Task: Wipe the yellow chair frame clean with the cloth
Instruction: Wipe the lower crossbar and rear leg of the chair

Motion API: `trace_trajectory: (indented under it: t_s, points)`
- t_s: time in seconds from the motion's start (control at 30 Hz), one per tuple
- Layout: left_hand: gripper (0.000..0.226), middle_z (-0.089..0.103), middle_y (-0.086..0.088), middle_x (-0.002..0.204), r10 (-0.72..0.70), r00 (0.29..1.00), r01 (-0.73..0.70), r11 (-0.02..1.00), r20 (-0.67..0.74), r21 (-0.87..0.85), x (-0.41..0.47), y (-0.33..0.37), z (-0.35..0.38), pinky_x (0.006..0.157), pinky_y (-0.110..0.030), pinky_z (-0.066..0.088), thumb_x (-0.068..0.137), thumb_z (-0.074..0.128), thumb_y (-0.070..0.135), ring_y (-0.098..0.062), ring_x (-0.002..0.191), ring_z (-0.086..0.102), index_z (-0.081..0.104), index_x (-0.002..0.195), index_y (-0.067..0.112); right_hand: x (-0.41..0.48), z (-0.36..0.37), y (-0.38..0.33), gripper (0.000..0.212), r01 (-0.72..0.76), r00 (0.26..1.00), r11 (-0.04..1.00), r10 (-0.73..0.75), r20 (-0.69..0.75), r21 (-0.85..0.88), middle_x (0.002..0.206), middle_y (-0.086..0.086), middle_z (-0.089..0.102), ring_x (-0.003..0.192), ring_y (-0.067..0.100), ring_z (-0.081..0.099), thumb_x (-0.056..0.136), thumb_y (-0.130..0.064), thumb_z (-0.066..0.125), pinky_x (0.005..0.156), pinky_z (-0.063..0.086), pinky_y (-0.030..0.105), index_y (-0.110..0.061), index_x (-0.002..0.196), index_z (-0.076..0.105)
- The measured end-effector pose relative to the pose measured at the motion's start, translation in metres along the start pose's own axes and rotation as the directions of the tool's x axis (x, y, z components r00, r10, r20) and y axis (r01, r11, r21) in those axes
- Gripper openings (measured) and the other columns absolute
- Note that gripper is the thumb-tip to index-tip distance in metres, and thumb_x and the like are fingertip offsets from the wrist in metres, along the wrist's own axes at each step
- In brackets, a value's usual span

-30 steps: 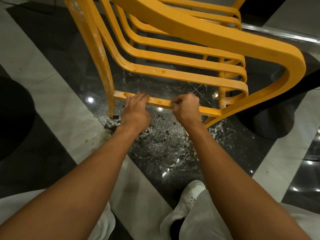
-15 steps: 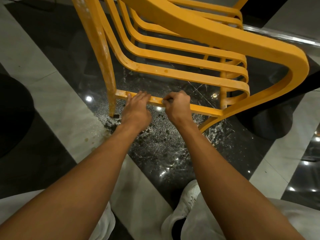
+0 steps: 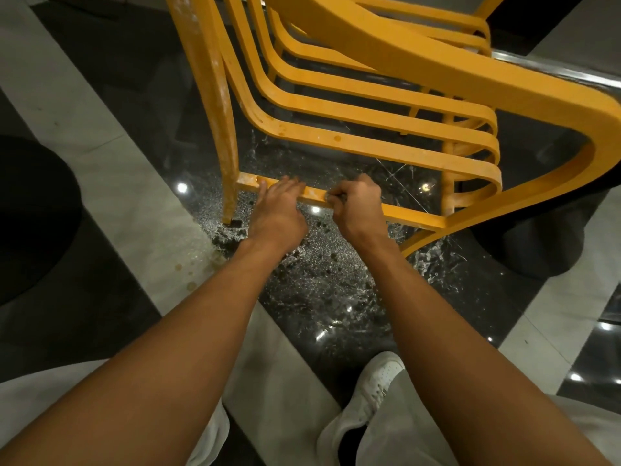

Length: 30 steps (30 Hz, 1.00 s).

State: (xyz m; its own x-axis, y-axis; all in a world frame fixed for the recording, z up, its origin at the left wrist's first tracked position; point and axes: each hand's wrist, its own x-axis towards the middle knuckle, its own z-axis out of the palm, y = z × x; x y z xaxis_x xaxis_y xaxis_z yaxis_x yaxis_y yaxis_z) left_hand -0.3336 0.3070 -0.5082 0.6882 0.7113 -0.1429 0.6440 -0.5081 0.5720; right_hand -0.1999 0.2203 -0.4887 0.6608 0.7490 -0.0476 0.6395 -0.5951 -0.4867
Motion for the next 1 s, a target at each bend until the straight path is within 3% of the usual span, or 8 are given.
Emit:
trace_trajectory:
  t_s: [0.07,0.13,0.23,0.33,0.5,0.77,1.0]
  points:
    - [0.071,0.033,-0.002,0.172,-0.003,1.0,0.003,1.0,0.0,0.004,0.0,0.0,0.0,0.134,-0.042,-0.003,0.099,0.063,0.006,-0.016,0.162,0.019,0.037,0.164,0.016,-0.002,-0.005,0.008,0.012,-0.058,0.998,0.998,0.058,-0.036,0.007,0.112,0.013,0.059,0.077,0.017,0.057,0.097,-0.013,0.072,0.078,0.058,0.03,-0.009,0.104,0.081]
    - [0.072,0.033,-0.001,0.172,-0.002,1.0,0.002,1.0,0.0,0.01,0.0,-0.001,0.001,0.134,-0.042,-0.004,0.099,0.063,0.006,-0.016,0.162,0.019,0.036,0.164,0.016,-0.002,-0.002,0.008,0.012,-0.091,0.994,0.996,0.09,-0.066,-0.004,0.114,0.014,0.059,0.083,0.02,0.057,0.096,-0.012,0.072,0.085,0.059,0.035,-0.008,0.103,0.081]
    - [0.071,0.034,-0.002,0.172,0.004,1.0,-0.004,1.0,-0.003,0.014,0.0,0.0,0.002,0.134,-0.043,-0.003,0.098,0.063,0.005,-0.016,0.162,0.019,0.036,0.164,0.016,0.002,0.01,-0.012,0.014,-0.072,0.996,0.997,0.071,-0.052,-0.015,0.117,0.015,0.059,0.09,0.024,0.058,0.097,-0.008,0.069,0.091,0.053,0.033,-0.006,0.105,0.081]
    - [0.071,0.034,-0.001,0.171,-0.008,1.0,0.008,1.0,0.001,0.022,0.001,0.0,0.001,0.134,-0.042,-0.003,0.098,0.063,0.004,-0.015,0.162,0.02,0.037,0.163,0.016,0.004,0.016,-0.025,0.015,-0.034,0.999,0.999,0.034,-0.005,-0.009,0.114,0.015,0.058,0.085,0.023,0.055,0.098,-0.008,0.068,0.086,0.05,0.03,-0.006,0.105,0.08]
    - [0.072,0.034,-0.001,0.171,-0.007,1.0,0.007,1.0,0.001,0.006,0.001,0.0,0.0,0.134,-0.042,-0.002,0.097,0.065,0.004,-0.016,0.162,0.021,0.039,0.163,0.016,-0.005,0.004,0.002,0.012,-0.109,0.99,0.994,0.111,-0.089,0.021,0.114,0.015,0.059,0.09,0.027,0.06,0.097,-0.012,0.071,0.09,0.057,0.041,-0.007,0.102,0.081]
    - [0.071,0.037,-0.002,0.17,0.001,1.0,-0.001,1.0,-0.021,-0.001,0.0,0.0,0.0,0.135,-0.042,-0.002,0.097,0.064,0.0,-0.016,0.161,0.023,0.04,0.162,0.016,0.006,0.013,-0.021,0.014,-0.039,0.999,0.999,0.039,0.003,0.003,0.111,0.015,0.061,0.091,0.026,0.061,0.096,-0.008,0.069,0.092,0.054,0.035,-0.009,0.1,0.082]
    - [0.069,0.036,-0.002,0.17,0.005,1.0,-0.005,1.0,-0.025,-0.006,-0.001,0.0,-0.001,0.135,-0.042,-0.002,0.098,0.064,0.002,-0.016,0.161,0.024,0.04,0.162,0.016,-0.004,0.002,0.002,0.012,-0.115,0.989,0.993,0.115,-0.094,0.013,0.116,0.016,0.059,0.09,0.026,0.06,0.097,-0.011,0.071,0.092,0.058,0.041,-0.006,0.101,0.081]
